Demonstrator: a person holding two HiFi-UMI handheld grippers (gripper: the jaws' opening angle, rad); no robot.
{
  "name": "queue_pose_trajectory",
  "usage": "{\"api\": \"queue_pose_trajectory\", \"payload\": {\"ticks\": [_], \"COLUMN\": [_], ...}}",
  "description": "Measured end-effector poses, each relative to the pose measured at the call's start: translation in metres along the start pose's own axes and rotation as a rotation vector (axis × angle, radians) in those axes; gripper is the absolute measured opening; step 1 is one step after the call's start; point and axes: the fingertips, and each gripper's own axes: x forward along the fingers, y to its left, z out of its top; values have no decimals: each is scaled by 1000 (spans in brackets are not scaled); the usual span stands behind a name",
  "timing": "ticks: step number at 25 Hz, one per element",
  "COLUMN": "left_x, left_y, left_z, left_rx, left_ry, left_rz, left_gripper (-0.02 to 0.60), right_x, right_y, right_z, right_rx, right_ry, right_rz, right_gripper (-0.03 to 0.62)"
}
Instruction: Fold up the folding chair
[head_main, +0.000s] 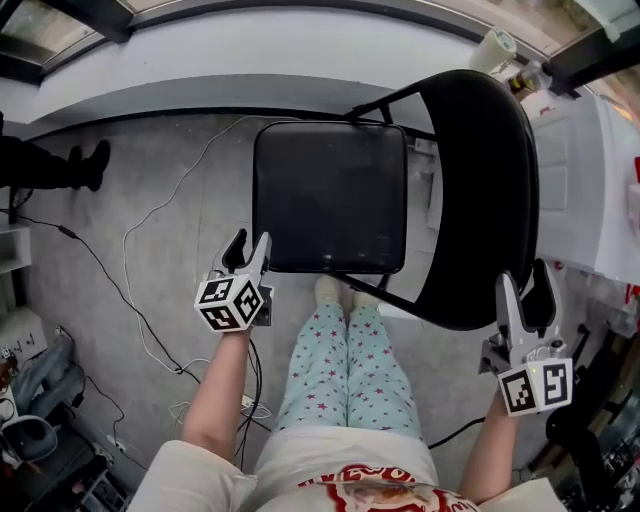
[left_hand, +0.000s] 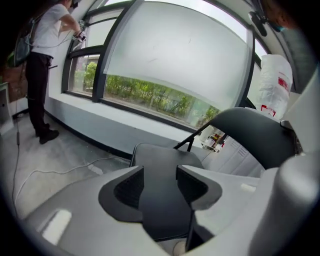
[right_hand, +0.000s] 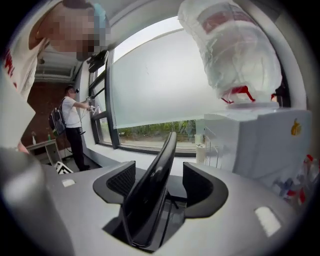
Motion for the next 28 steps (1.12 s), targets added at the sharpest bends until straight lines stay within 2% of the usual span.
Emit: {"api": "queue_pose_trajectory", "payload": {"ticks": [2,6,9,12,13,17,21,23,25,27,28], "left_x": [17,51,65,77,82,97,106,112,114,110,107], "left_y": [18,54,68,75,75,63,47,38,34,33,33], "left_z": [-18,-47,-54,-69,-76,-89,-91,-92,-96,-99,-99], "left_rx": [-51,-146,-227,-277,-305,-460,-513,-530,-570,-664,-685], "left_ry": [41,106,130,203,229,290,337,336,336,352,357], "left_rz": [19,30,-11,-62,-100,-338,-538,-608,-648,-684,-708], "left_gripper": [236,308,321,345,346,371,384,387,387,387,378], "right_x": [2,4,-1,-2,-1,-3,-7,-6,-6,-7,-8], "right_y": [-4,-3,8,20,22,25,26,30,35,35,34], "right_z": [-1,11,18,18,16,0,0,-3,-6,-8,-8], "right_rx": [56,65,46,-23,-16,117,114,103,78,83,124], "right_ry": [-4,3,56,119,126,143,148,165,186,186,169], "right_rz": [13,27,65,85,89,123,125,150,156,135,121], "right_gripper": [314,323,341,348,347,353,320,292,201,184,179]}}
